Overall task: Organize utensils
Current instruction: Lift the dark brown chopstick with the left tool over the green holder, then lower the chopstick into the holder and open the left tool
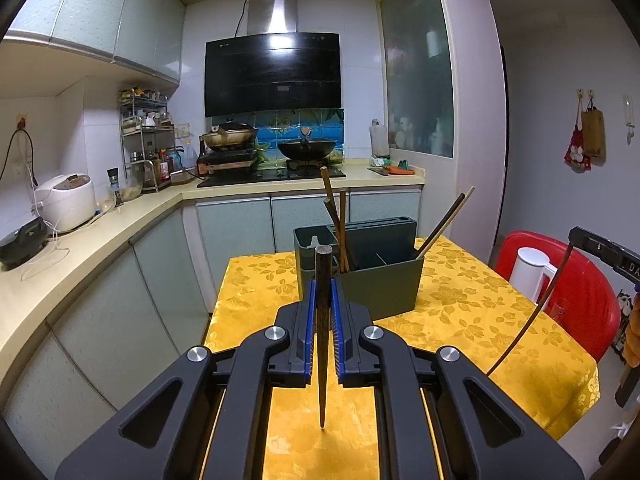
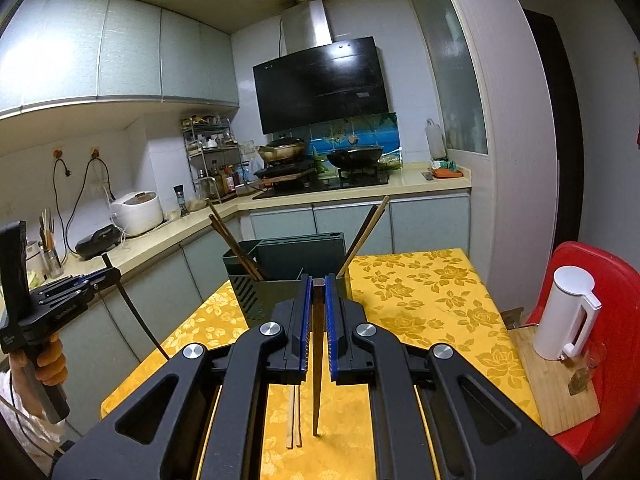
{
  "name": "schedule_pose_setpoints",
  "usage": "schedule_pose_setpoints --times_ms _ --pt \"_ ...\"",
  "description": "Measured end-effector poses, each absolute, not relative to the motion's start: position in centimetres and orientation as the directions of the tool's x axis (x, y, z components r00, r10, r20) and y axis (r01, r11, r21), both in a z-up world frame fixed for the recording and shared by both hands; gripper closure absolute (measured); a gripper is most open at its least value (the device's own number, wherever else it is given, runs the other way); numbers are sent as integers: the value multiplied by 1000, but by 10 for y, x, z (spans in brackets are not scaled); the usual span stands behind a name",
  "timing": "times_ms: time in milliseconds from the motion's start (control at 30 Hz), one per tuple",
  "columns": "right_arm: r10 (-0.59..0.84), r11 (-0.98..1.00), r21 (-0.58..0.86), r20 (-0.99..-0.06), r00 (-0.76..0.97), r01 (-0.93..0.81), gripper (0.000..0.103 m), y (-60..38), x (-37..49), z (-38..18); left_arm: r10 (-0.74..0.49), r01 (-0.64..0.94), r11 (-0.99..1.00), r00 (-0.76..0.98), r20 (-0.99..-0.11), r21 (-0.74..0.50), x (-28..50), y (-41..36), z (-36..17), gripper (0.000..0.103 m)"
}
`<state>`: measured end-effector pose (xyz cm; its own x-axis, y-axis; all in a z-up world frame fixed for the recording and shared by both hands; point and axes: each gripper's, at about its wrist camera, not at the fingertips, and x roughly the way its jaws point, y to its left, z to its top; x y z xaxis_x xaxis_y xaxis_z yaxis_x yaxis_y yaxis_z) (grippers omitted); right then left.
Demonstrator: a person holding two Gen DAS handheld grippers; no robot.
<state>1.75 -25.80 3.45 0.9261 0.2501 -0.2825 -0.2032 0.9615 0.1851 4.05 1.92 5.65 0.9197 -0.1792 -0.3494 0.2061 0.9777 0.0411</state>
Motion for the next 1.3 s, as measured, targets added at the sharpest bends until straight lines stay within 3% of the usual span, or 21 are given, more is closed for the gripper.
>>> schedule_pose_setpoints --times_ms 467,967,1300 --pt "235 969 135 -223 946 -209 95 -253 59 89 -220 247 968 922 -319 49 89 -7 104 96" --pt "218 975 93 -190 957 -203 95 -247 141 136 -279 283 959 925 -260 -20 171 -50 168 96" --pt "230 972 92 -178 957 -217 96 -232 186 145 -263 259 964 928 -265 -52 227 -66 166 96"
